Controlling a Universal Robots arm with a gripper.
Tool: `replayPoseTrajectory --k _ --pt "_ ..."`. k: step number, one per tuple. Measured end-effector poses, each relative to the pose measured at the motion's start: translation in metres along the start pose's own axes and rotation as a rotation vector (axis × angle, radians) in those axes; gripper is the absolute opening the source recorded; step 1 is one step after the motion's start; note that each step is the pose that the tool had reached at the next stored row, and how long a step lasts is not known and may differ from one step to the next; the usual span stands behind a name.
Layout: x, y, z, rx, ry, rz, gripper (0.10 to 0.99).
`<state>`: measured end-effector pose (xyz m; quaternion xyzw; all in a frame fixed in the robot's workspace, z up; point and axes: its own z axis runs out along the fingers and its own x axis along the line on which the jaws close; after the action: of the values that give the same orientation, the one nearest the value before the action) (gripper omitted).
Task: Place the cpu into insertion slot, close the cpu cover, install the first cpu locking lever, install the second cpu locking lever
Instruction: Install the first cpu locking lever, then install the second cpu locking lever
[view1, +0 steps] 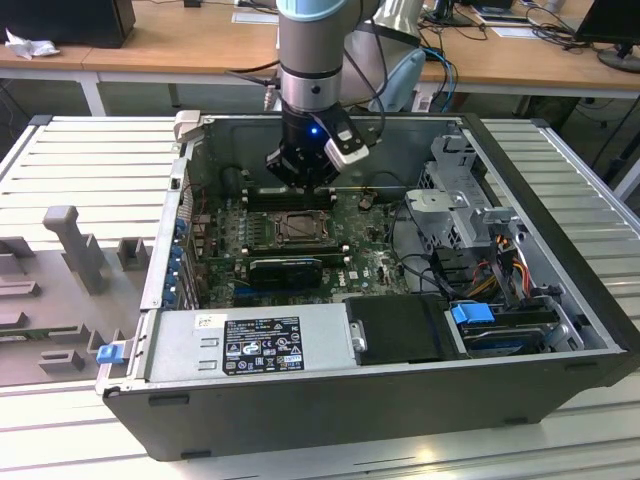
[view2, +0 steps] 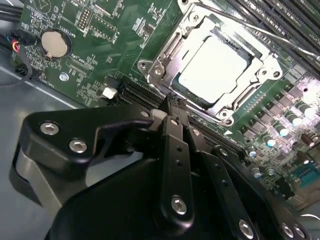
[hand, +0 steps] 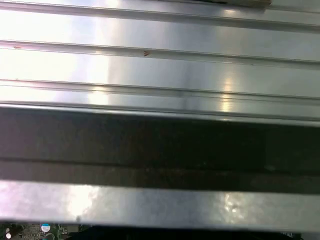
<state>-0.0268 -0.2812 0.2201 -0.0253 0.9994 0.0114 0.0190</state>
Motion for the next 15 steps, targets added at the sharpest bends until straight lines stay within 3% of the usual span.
replayPoseTrajectory --k 10,15 --pt "0.0002 -0.0087 -0.0012 0.000 0.0002 0.000 0.106" --pt "0.0000 -0.0087 -0.0038 0.000 0.0000 0.000 0.106"
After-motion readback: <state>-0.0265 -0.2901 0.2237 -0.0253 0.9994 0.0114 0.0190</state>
